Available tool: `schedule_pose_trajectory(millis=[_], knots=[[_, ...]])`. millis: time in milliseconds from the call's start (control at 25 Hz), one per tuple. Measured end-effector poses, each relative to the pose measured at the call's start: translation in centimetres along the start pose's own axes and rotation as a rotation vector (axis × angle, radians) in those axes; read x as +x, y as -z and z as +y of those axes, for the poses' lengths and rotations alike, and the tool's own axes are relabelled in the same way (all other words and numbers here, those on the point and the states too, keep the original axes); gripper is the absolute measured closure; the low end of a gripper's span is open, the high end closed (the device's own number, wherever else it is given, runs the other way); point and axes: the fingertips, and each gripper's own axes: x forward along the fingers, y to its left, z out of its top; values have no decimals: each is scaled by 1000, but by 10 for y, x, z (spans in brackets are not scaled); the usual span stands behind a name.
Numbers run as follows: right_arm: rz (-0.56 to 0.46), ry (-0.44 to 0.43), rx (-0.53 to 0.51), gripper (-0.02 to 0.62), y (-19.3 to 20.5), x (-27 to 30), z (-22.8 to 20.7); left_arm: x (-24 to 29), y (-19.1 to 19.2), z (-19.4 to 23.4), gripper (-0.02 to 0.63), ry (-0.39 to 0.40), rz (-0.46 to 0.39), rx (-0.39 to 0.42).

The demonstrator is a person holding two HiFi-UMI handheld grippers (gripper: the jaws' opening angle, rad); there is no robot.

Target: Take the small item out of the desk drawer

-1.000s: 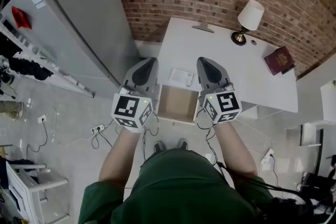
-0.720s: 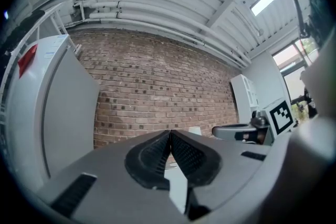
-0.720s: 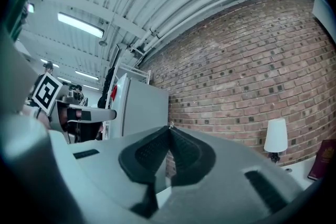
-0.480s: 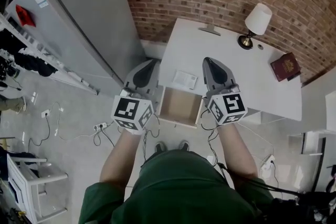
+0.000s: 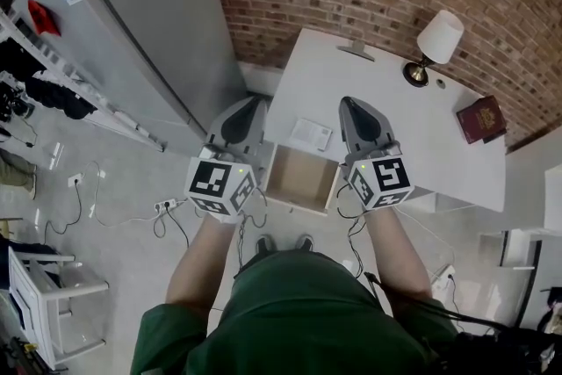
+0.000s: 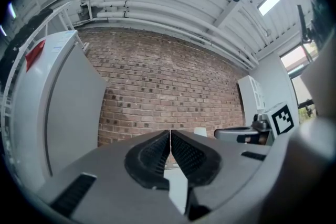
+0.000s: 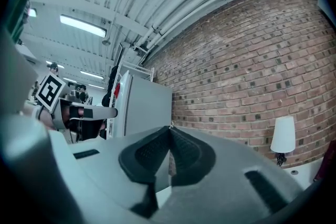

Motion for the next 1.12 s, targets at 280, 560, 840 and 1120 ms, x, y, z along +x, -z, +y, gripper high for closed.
schedule_pose_trajectory(millis=[280, 560, 840, 1120], knots=[[6, -4, -13, 594, 3, 4, -3, 6, 5, 3, 597, -2, 10, -6], [12, -5, -13, 594, 5, 7, -6, 14, 9, 3, 597, 6, 20, -6], [17, -7, -8, 594, 9, 10, -13, 23, 15, 3, 597, 6, 35, -5], [18, -11, -2, 594, 13, 13, -21, 30, 22, 5, 597, -5, 45, -8]])
